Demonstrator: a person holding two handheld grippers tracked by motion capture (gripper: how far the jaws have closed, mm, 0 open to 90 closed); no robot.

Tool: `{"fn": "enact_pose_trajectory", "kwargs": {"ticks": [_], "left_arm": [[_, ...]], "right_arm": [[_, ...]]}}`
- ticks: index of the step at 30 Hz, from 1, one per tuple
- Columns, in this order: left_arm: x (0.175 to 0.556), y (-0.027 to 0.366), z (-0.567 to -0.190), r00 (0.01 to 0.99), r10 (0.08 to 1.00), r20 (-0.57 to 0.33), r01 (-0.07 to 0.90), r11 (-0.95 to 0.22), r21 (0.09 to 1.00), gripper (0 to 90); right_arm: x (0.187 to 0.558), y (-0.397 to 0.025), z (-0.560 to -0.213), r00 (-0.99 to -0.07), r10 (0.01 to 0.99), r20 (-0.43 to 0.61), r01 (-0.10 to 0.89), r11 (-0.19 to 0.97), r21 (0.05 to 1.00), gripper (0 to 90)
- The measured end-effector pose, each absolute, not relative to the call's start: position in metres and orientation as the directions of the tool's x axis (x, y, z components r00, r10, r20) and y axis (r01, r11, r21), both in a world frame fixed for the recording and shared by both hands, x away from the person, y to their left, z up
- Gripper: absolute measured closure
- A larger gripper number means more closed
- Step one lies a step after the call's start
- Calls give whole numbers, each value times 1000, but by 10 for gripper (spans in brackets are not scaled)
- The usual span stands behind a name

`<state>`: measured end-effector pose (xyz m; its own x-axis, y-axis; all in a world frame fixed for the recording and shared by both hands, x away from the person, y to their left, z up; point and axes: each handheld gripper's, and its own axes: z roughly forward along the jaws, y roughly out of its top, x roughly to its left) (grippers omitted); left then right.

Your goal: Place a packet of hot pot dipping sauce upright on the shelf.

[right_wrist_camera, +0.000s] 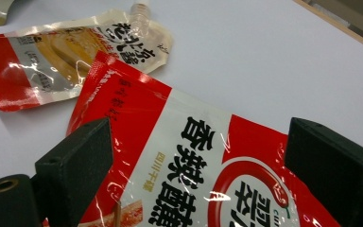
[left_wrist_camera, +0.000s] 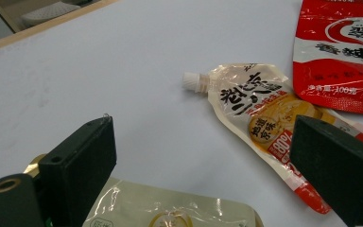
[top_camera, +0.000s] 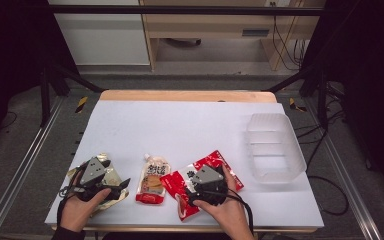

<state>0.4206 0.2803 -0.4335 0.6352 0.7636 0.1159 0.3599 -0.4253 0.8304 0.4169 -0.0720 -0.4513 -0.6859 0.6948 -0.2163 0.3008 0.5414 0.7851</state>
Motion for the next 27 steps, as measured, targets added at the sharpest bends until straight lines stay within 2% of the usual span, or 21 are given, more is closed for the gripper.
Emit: {"fn": "enact_pose_trajectory", "kwargs": {"ticks": [5,7,9,15,22,25,27], "left_arm": [[420,289,-429,635,761,134,344,-434,833,89],[419,302,-423,627,761,169,329,-455,828,90],[420,315,-421,614,774,154,333,-430,839,93],[422,353,-419,550,815,182,334,-414,847,101],[426,397,-433,508,845,165,399,-400,825,108],[428,407,-442,513,850,121,426,-374,824,121],[430,411,-446,518,846,123,438,-386,812,121]], "right_arm": [[418,-77,-453,-680,701,-215,315,544,777,95],[418,-79,-453,-678,705,-209,321,540,778,95],[418,-81,-453,-677,704,-212,325,545,773,95],[421,-86,-454,-670,713,-208,340,544,768,96],[420,-86,-453,-671,711,-212,338,547,766,97],[420,-86,-454,-670,711,-213,343,551,761,99],[421,-86,-455,-671,710,-211,345,552,759,100]]}}
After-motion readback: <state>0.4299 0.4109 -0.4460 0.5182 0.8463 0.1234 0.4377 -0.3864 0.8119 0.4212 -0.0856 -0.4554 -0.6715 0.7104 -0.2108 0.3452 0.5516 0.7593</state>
